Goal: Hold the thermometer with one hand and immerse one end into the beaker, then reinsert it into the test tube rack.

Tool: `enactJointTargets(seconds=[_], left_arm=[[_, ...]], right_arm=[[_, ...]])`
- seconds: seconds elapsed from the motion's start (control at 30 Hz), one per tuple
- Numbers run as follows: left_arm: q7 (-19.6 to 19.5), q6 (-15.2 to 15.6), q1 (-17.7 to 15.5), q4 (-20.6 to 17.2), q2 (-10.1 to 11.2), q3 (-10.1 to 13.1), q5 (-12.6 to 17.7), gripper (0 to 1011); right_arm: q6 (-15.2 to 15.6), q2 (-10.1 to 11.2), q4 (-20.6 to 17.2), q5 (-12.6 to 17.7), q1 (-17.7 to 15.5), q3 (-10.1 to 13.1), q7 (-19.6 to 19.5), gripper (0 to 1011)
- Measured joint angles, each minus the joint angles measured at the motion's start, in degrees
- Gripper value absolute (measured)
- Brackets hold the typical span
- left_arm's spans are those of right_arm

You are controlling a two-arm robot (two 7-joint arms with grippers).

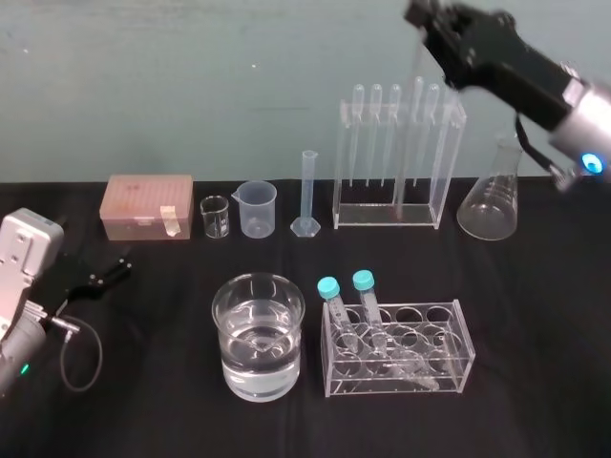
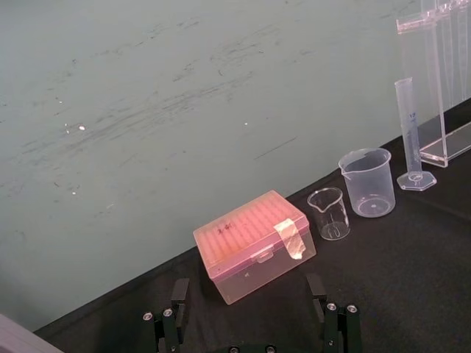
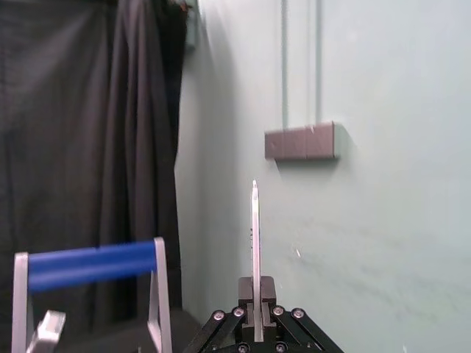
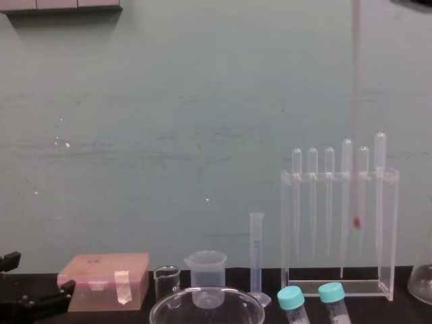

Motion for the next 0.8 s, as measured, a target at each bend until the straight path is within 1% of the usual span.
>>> enactJointTargets(seconds=[0.07, 0.1, 0.17, 0.2, 0.37, 0.53, 0.67, 0.8], left_arm=[[0.00, 0.00, 0.00, 0.00, 0.00, 0.00, 0.00, 1008], [0.00, 0.00, 0.00, 0.00, 0.00, 0.00, 0.00, 1008], [0.00, 0.00, 0.00, 0.00, 0.00, 0.00, 0.00, 1008], [0.00, 0.00, 0.00, 0.00, 0.00, 0.00, 0.00, 1008], [0.00, 0.00, 0.00, 0.00, 0.00, 0.00, 0.00, 1008], [0.00, 0.00, 0.00, 0.00, 0.00, 0.00, 0.00, 1008], [0.00, 0.00, 0.00, 0.00, 0.00, 0.00, 0.00, 1008], [0.00, 0.00, 0.00, 0.00, 0.00, 0.00, 0.00, 1008]], right_arm=[[0.33, 0.77, -0.79, -0.10, -1.29, 0.41, -0.38, 56], [0.73, 1.49, -1.57, -0.13, -2.80, 0.84, -0.77, 56], [1.12, 2.10, -2.20, -0.11, -4.21, 1.18, -1.02, 56], [1.45, 2.57, -2.76, -0.06, -5.42, 1.46, -1.15, 55], [1.70, 3.45, -3.47, -0.11, -8.22, 1.86, -1.11, 56], [1.51, 3.14, -3.06, -0.18, -9.86, 1.93, -0.76, 55], [1.07, 2.42, -2.38, -0.33, -10.13, 1.87, -0.28, 56], [0.33, 1.74, -1.70, -1.09, -10.27, 1.49, 0.18, 56]])
